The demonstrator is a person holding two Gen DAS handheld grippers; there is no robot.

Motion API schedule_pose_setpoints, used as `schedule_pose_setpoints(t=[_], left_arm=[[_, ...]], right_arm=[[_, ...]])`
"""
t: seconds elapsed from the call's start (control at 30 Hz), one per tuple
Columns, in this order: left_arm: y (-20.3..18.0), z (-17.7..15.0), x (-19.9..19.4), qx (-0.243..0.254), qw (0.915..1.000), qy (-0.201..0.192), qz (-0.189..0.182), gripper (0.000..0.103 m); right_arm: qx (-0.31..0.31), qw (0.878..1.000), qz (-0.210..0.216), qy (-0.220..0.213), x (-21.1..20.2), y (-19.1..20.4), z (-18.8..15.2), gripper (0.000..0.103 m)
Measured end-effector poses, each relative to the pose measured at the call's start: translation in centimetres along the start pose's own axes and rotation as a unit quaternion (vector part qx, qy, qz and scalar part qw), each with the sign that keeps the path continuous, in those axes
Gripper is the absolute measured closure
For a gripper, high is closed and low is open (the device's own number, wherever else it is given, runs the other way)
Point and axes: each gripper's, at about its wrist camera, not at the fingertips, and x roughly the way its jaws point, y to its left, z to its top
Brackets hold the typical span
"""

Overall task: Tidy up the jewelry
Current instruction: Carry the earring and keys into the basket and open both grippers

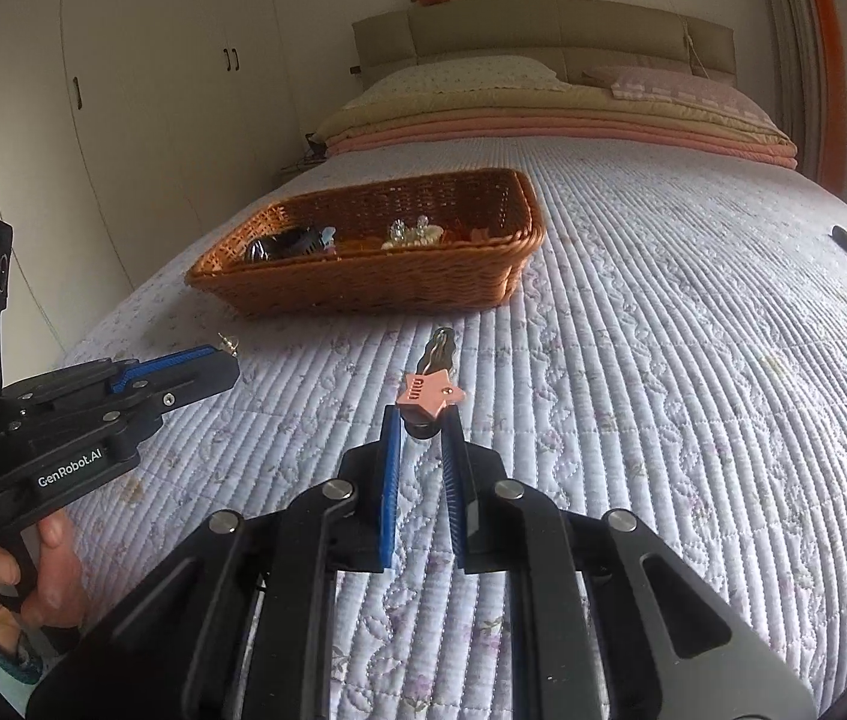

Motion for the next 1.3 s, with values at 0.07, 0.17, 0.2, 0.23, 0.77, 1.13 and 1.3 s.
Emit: schedule_pose_setpoints(t=[0.07, 0.17, 0.2, 0.23, 0.77, 1.13, 1.3], left_arm=[[0.0, 1.3, -1.0, 0.003, 0.9998, -0.019, 0.003, 0.088], [0.7, 3.9, -1.7, 0.003, 0.9990, -0.045, 0.007, 0.088], [0.9, 4.4, -1.7, 0.002, 0.9988, -0.049, 0.005, 0.088], [1.4, 5.6, -1.5, 0.000, 0.9985, -0.054, 0.004, 0.088], [7.9, 12.1, 12.1, -0.061, 0.9964, 0.047, -0.037, 0.088], [7.7, 11.0, 14.2, -0.037, 0.9967, 0.063, -0.034, 0.082], [7.9, 11.1, 12.1, -0.050, 0.9961, 0.045, -0.058, 0.066]], right_arm=[[-0.003, 1.000, 0.004, -0.016, -0.7, 0.4, 1.2, 0.091], [-0.018, 0.999, 0.007, -0.047, -1.7, 1.4, 4.1, 0.091], [-0.022, 0.998, 0.011, -0.055, -1.7, 1.7, 5.3, 0.091], [-0.026, 0.998, 0.013, -0.060, -1.6, 1.9, 6.6, 0.091], [0.051, 0.994, 0.048, 0.084, 16.6, -1.3, 16.0, 0.091], [0.086, 0.986, 0.053, 0.132, 20.4, -2.5, 15.7, 0.090], [0.104, 0.985, 0.073, 0.120, 18.1, -2.7, 15.4, 0.070]])
